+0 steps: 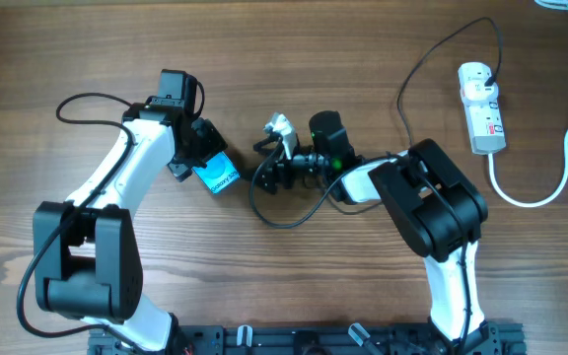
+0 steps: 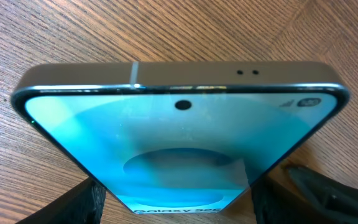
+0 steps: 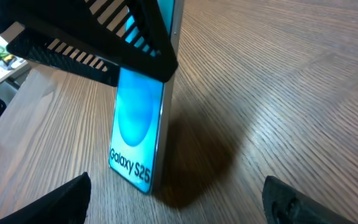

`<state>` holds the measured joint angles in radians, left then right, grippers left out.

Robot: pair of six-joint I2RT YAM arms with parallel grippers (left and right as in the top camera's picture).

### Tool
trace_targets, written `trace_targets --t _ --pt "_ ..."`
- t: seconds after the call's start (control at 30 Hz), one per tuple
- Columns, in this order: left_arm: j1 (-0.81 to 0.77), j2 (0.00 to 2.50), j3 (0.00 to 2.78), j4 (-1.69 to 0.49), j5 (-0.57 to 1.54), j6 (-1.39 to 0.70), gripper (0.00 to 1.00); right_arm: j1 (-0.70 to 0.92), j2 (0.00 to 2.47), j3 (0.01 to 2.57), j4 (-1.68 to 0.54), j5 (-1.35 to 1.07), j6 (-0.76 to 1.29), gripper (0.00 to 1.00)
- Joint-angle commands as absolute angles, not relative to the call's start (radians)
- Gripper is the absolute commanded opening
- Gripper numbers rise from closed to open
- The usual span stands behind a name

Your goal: Plug charger to phone and switch on socket

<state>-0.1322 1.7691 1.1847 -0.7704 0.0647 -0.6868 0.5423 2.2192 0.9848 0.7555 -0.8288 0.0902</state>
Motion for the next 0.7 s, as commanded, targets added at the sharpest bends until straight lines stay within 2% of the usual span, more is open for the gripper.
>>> trace_targets --t 0.0,0.3,0.47,0.6,0.67 --pt "-0.136 1.750 1.187 -0.771 0.056 -0.681 0.70 0.586 2.264 1.016 0.760 -0.802 0.114 0.88" --pt "-0.136 1.750 1.187 -0.771 0.056 -0.681 0.70 0.641 2.268 1.018 0.815 -0.715 0.142 0.88" --pt "-0.136 1.750 1.187 -0.771 0.056 -0.681 0.70 0.628 2.268 1.053 0.808 -0.769 0.253 0.90" --pt "-0.136 1.750 1.187 -0.772 0.056 -0.681 0.70 0.600 2.268 1.277 0.447 -0.937 0.228 0.86" --pt "-0.136 1.750 1.187 -0.772 0.056 -0.681 0.70 0.603 2.268 1.320 0.368 -0.940 0.187 0.85"
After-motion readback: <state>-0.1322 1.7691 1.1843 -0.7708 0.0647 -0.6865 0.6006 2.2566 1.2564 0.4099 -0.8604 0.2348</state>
